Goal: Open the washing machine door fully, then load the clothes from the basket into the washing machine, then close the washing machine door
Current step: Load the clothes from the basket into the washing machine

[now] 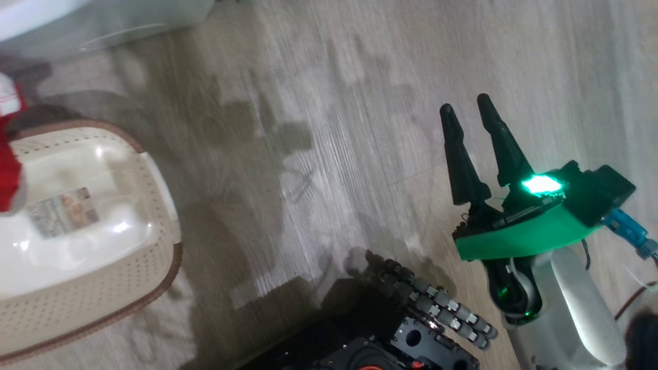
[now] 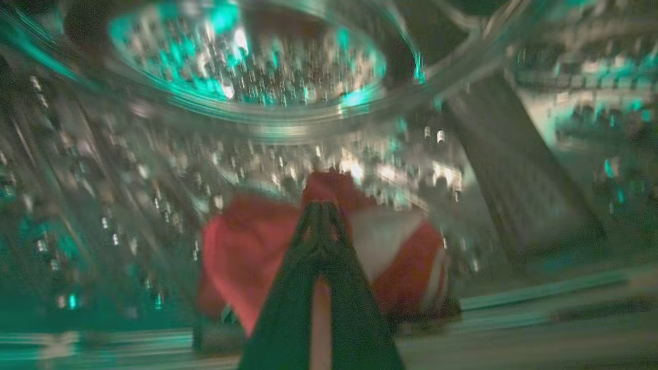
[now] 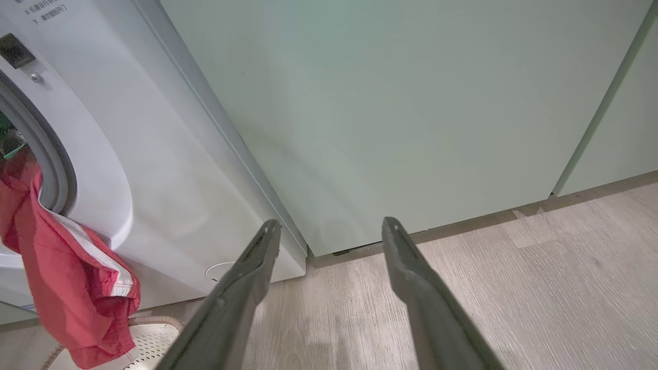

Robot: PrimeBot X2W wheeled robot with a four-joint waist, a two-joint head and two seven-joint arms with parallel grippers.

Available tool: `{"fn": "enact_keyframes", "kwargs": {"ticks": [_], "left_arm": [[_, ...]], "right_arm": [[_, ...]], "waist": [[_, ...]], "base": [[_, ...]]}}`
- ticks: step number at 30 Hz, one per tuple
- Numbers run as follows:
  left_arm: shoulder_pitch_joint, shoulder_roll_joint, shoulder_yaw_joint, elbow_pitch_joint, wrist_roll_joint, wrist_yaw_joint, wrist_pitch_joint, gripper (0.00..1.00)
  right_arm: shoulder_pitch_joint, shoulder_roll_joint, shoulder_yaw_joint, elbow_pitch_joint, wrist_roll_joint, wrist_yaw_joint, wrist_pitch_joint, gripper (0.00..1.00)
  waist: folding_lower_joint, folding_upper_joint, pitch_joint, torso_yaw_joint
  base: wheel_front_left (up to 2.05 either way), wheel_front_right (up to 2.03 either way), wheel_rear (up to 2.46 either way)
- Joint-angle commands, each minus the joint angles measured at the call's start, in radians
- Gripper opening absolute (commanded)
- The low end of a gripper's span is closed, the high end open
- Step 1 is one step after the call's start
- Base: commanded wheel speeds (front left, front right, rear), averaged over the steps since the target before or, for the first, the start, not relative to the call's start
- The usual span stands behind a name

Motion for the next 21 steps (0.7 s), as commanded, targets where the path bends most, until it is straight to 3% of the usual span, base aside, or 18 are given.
{"fn": "enact_keyframes", "kwargs": {"ticks": [1, 9, 17, 18, 19, 20, 21], "left_arm": [[-0.066, 0.056, 0.023, -0.026, 0.019, -0.003, -0.033, 0.0], [-0.158, 0.043, 0.026, 0.033, 0.078, -0.016, -0.298, 0.0], [-0.14, 0.016, 0.035, 0.213, 0.012, -0.067, -0.275, 0.0], [-0.143, 0.012, 0.035, 0.226, 0.007, -0.072, -0.277, 0.04], [-0.146, 0.008, 0.034, 0.236, 0.005, -0.076, -0.282, 0.47], [-0.147, 0.004, 0.034, 0.245, 0.003, -0.08, -0.291, 1.0], [-0.146, -0.001, 0.034, 0.256, -0.001, -0.083, -0.298, 1.0]], "right_arm": [[0.005, -0.005, 0.019, -0.031, 0.01, 0.0, -0.009, 1.0], [-0.001, -0.005, 0.025, -0.037, 0.021, 0.0, -0.009, 1.0], [-0.005, -0.005, 0.024, -0.035, 0.015, 0.0, -0.009, 1.0], [-0.006, -0.005, 0.023, -0.034, 0.013, 0.0, -0.009, 1.0], [-0.007, -0.005, 0.021, -0.033, 0.011, 0.0, -0.009, 1.0], [-0.009, -0.005, 0.02, -0.033, 0.009, 0.0, -0.009, 1.0], [-0.01, -0.005, 0.017, -0.033, 0.007, 0.0, -0.009, 1.0]], "waist": [[-0.0001, 0.0, 0.016, -0.019], [-0.0001, 0.0, 0.039, -0.033], [-0.0001, 0.0, 0.04, -0.022], [-0.0001, 0.0, 0.039, -0.02], [-0.0001, 0.0, 0.038, -0.017], [-0.0001, 0.0, 0.037, -0.015], [-0.0001, 0.0, 0.035, -0.011]], "base": [[0.0, 0.0, 0.0], [0.0, 0.0, 0.0], [0.0, 0.0, 0.0], [0.0, 0.0, 0.0], [0.0, 0.0, 0.0], [0.0, 0.0, 0.0], [0.0, 0.0, 0.0]]}}
